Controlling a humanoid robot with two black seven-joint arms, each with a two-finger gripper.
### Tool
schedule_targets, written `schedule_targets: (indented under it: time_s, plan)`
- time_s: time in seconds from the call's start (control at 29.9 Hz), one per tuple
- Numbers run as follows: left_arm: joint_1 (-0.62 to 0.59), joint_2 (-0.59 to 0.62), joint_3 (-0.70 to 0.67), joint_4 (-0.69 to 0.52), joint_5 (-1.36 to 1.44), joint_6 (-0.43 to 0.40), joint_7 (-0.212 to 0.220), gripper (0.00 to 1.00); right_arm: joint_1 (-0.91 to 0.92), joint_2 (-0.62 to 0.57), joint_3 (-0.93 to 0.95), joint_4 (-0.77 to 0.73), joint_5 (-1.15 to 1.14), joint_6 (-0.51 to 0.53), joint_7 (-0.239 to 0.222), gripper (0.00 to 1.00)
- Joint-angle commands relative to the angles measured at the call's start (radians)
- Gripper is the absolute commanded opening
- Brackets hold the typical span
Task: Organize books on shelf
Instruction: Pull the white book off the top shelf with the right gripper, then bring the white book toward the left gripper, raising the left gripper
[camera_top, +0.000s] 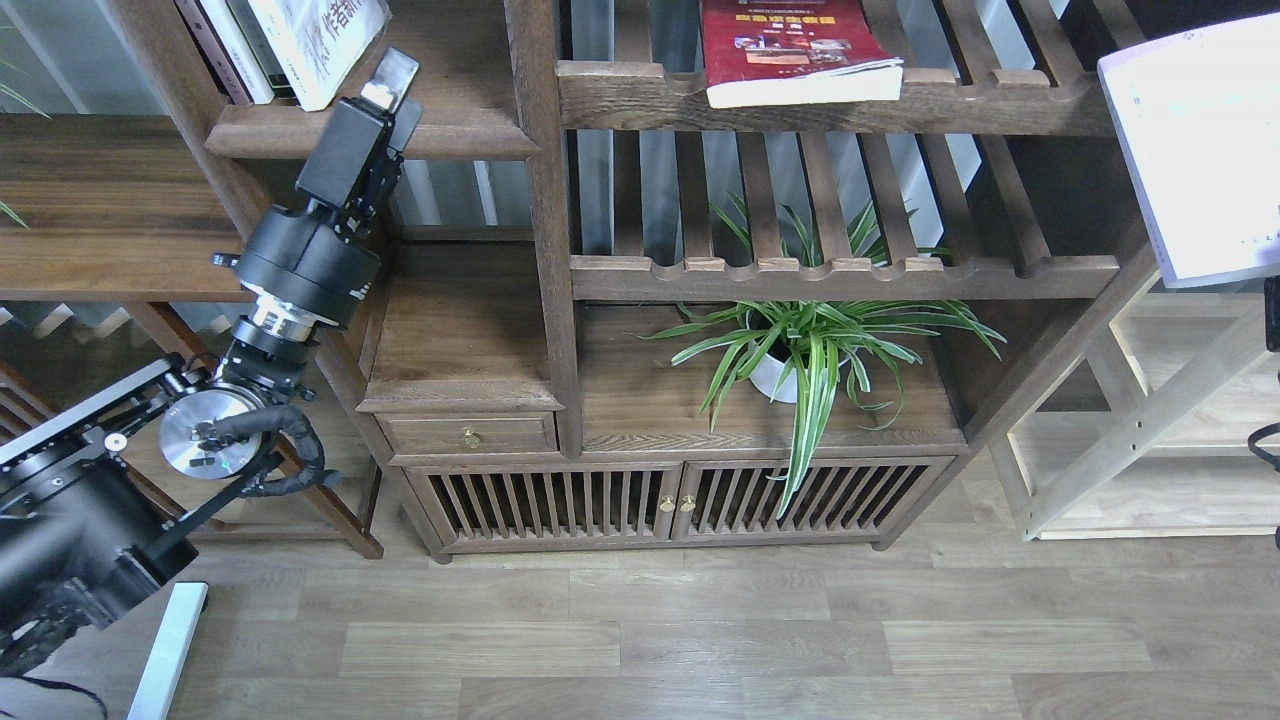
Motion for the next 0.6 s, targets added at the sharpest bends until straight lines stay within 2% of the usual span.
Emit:
schedule_targets:
  time_s: [0.0,0.4,0.57]
  plan:
    - [0.009,-0.021,0.0,0.0,0.018,0.0,0.003,0.97,-0.059,0.0,-0.008,0.001,-0.02,0.0,-0.002,0.02]
    - [0.042,-0.066,0.008,0.001,0.055,0.0,0.006,0.97,-0.163,0.009,-0.018,0.008,-0.063,0.0,-0.002,0.02]
    - [0.083,-0.119,0.025,0.009,0.053,0.0,0.031,0.96,-0.154,0.023,-0.079,0.015,-0.104,0.0,-0.001,0.02]
